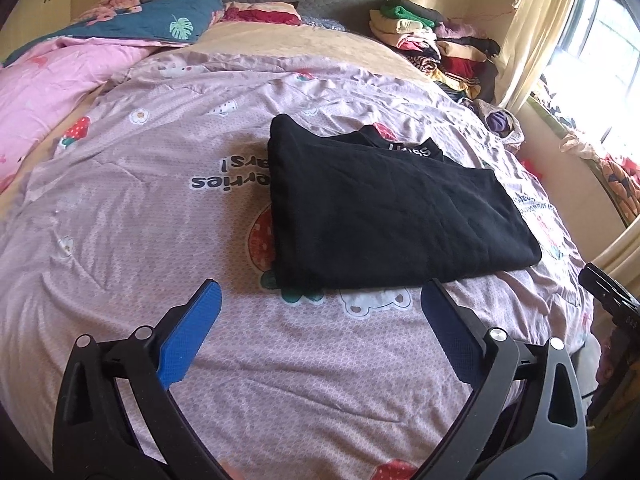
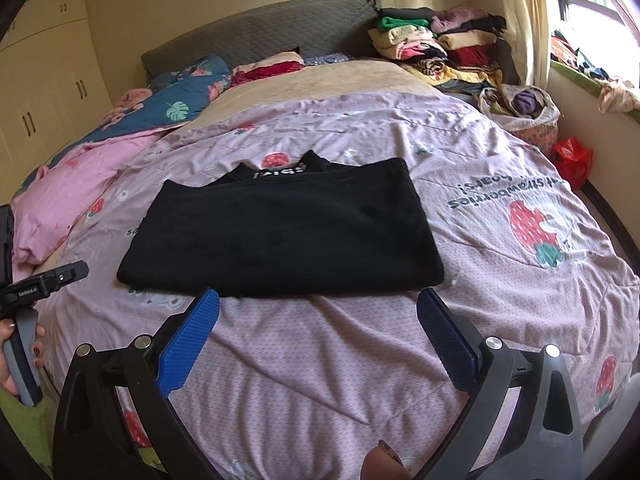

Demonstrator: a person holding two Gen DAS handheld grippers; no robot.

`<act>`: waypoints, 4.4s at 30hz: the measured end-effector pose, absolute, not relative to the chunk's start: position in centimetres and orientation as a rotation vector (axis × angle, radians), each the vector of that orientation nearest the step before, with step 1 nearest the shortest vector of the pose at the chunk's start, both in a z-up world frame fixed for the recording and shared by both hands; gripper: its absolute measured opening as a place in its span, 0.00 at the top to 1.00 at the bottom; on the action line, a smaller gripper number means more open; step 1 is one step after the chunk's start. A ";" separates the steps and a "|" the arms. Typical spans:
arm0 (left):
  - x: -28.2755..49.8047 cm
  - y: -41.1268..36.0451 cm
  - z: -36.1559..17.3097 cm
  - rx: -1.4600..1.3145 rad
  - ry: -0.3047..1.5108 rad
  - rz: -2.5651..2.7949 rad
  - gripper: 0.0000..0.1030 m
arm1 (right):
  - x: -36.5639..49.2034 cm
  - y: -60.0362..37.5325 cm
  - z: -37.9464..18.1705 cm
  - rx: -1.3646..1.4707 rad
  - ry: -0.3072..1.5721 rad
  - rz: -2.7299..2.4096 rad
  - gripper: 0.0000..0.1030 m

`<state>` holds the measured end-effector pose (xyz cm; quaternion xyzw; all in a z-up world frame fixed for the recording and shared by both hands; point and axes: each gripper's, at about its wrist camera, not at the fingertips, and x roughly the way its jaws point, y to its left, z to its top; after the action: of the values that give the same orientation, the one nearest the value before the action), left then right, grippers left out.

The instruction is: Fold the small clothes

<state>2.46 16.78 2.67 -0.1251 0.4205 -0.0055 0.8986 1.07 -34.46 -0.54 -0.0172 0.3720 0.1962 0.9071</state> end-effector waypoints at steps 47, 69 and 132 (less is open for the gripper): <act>3.9 26.7 -0.2 -0.397 0.854 0.118 0.09 | -0.7 -15.1 -2.3 -0.414 0.724 0.636 0.04; 14.3 25.3 -0.7 -0.353 0.868 0.087 0.09 | 2.9 -9.4 -11.1 -0.679 0.750 0.574 0.04; 22.2 9.5 4.6 -0.267 0.815 -0.210 0.70 | 3.9 -22.3 -4.3 -0.301 0.408 0.425 0.94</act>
<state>22.20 9.46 4.56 -0.1291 0.3944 -0.1016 0.9041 3.94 -22.27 -4.30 -0.1478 0.2004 0.2089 0.9457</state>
